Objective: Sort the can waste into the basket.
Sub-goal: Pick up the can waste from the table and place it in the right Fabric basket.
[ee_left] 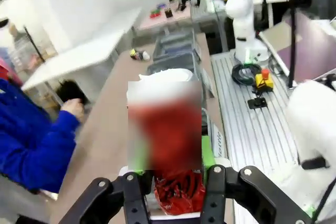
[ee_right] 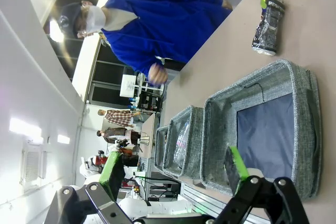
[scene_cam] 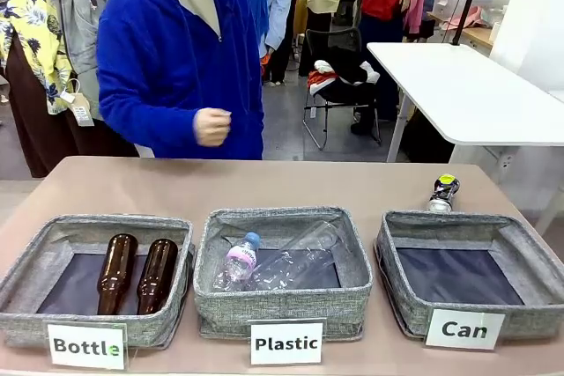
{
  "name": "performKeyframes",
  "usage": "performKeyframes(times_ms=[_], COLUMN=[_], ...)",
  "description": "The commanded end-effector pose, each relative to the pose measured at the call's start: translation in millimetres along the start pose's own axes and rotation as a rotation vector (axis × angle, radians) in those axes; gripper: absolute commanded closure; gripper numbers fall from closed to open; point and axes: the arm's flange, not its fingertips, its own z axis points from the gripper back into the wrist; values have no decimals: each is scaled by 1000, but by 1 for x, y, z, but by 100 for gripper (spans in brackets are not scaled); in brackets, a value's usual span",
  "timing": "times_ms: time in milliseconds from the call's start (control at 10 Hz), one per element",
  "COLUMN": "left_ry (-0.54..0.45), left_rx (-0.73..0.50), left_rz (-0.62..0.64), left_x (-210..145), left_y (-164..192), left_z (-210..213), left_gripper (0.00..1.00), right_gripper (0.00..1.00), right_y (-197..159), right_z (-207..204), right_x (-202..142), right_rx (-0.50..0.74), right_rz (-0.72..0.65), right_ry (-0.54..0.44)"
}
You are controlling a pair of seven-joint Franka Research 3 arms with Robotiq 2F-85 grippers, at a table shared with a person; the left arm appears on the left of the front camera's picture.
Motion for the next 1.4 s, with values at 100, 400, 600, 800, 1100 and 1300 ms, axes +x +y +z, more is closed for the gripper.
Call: performKeyframes(times_ms=[100,400,600,800,1100,1300], left_ry=[217,373,348,377,457,479], left_rx=[-128,-374,-389,-474,-638,-694], left_rz=[64,31,67,102,36,-36], left_x=[89,122,136,147,169,185], left_y=[44,81,93,107,116,108], left_z=[-137,-282,-386,-495,-643,-733], left_gripper=[56,56,56,56,56,56], right_gripper=[0,0,0,0,0,0], right_y=[0,0,0,0,0,1], right_z=[-2,-2,-2,-2,0,58], right_x=[2,2,2,2,0,8], right_rx=[26,26,26,26,0,21], right_rz=[23,23,23,23,0,-9], right_ry=[-20,-20,-20,-20,0,-134])
